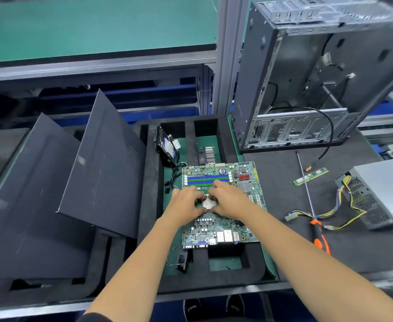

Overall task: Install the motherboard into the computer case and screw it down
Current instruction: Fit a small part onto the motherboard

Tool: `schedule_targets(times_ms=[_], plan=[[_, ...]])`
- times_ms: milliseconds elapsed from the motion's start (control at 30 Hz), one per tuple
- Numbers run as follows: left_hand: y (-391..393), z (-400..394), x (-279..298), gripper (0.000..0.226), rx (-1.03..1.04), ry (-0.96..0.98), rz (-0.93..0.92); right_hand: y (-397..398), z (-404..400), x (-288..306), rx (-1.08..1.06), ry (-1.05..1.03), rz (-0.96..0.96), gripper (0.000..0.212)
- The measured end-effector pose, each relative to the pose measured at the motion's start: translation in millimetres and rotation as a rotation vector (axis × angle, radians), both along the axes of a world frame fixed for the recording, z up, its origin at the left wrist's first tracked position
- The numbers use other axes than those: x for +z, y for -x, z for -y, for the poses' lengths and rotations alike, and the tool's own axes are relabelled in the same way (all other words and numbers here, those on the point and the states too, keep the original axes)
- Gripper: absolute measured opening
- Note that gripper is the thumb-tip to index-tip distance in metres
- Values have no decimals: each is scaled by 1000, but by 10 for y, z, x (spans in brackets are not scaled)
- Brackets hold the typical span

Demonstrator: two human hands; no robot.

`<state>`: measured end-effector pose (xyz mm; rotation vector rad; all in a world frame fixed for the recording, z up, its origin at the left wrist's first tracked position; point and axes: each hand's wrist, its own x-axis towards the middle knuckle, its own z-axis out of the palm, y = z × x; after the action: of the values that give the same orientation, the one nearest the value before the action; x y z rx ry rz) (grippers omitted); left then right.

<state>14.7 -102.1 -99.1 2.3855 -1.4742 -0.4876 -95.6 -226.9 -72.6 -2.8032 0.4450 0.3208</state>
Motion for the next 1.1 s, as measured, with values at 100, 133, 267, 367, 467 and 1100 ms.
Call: schedule_targets(times_ms=[100,133,267,367,467,1100], plan=[[2,17,1,34,-12,-6,21,3,8,-11,-36,3,-8,36],[6,25,7,34,-20,-12,32,-11,11,-8,-37,15,-18,36],[11,50,37,34,-45,-38,68,-64,3,24,-25,44,-53,34],[8,36,28,34,-41,-34,53,-57,17,20,-21,33,-72,37],[50,31,26,36,-28,-20,73,-10,75,42,-57,-106,-47,45],[146,140,49,23,-89,18,49,47,137,124,-451,-543,68,18]])
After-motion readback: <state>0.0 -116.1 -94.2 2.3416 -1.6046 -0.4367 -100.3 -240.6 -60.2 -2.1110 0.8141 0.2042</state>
